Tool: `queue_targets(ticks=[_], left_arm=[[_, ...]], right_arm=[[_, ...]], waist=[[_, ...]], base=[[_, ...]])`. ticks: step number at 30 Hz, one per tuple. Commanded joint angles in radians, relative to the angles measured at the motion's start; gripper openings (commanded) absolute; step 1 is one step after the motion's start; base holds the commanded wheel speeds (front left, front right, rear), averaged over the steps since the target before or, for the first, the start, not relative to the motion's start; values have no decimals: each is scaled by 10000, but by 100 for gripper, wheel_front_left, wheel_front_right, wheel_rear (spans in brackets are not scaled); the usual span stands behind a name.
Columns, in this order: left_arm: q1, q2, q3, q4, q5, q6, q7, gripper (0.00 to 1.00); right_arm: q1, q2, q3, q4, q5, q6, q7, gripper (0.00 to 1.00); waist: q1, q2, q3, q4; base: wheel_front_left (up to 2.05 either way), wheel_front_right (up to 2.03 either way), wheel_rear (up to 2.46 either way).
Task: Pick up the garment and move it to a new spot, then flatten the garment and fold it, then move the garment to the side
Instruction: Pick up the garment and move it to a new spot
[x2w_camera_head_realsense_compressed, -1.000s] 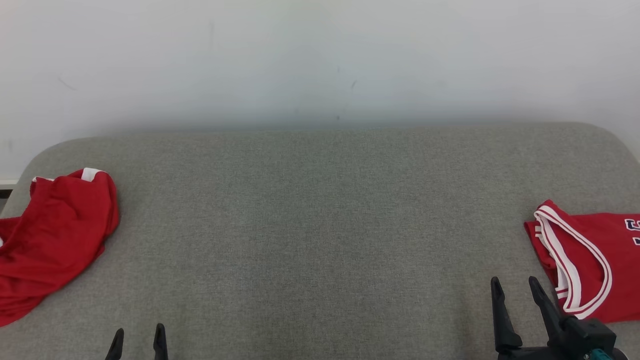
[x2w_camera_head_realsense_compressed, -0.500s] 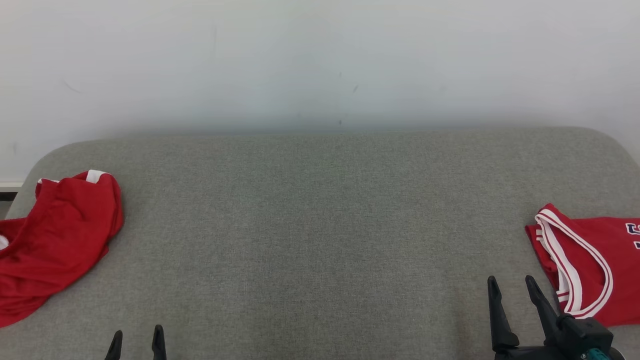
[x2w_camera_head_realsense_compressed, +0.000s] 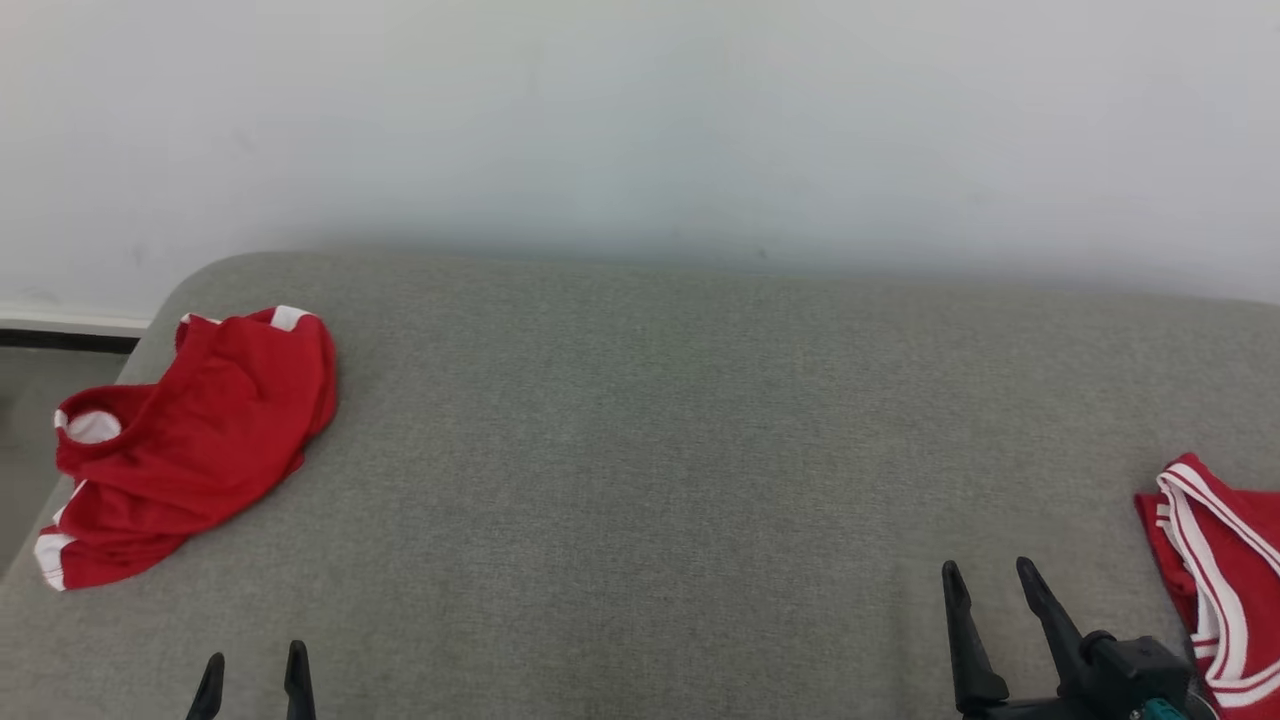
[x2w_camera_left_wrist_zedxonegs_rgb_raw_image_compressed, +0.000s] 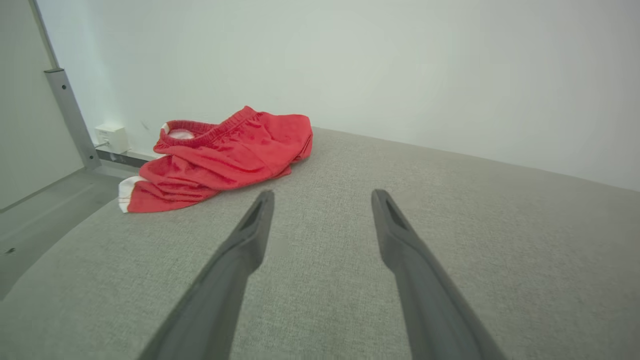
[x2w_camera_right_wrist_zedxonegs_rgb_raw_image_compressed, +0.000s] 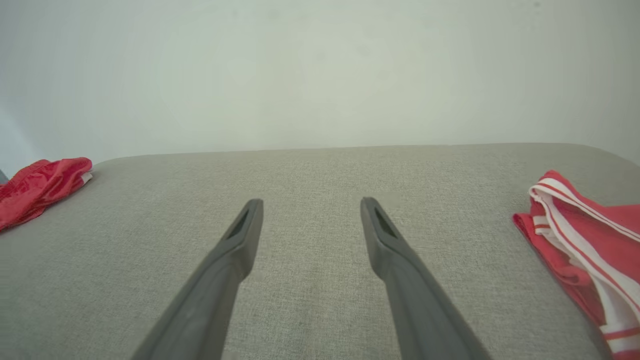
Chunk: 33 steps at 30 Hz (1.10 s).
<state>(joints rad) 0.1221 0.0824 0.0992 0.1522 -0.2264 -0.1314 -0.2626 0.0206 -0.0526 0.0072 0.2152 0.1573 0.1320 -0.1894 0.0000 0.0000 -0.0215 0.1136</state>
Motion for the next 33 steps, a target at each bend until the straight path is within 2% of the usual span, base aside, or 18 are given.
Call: queue_targets(ticks=[1, 9, 18, 26, 33], left_arm=[[-32, 23, 56, 16, 47, 20, -26, 100], [227, 18, 358, -151, 150, 18, -26, 100], [455, -71, 504, -339, 219, 18, -26, 100], [620, -125, 685, -387, 256, 18, -26, 100], [292, 8, 613, 106, 26, 18, -26, 100]], right_arm=[[5, 15, 62, 30, 27, -29, -31, 100], [-116, 22, 472, 272, 156, -29, -110, 100], [-216, 26, 802, 491, 286, -28, -229, 100], [-392, 25, 1053, 644, 347, -29, -296, 100], [-567, 24, 1201, 610, 269, -28, -276, 100]], waist=[[0, 0, -26, 491], [0, 0, 6, 1467], [0, 0, -17, 2200], [0, 0, -40, 2407], [0, 0, 159, 2226]], base=[[0, 0, 0], [0, 0, 0], [0, 0, 0], [0, 0, 0], [0, 0, 0]])
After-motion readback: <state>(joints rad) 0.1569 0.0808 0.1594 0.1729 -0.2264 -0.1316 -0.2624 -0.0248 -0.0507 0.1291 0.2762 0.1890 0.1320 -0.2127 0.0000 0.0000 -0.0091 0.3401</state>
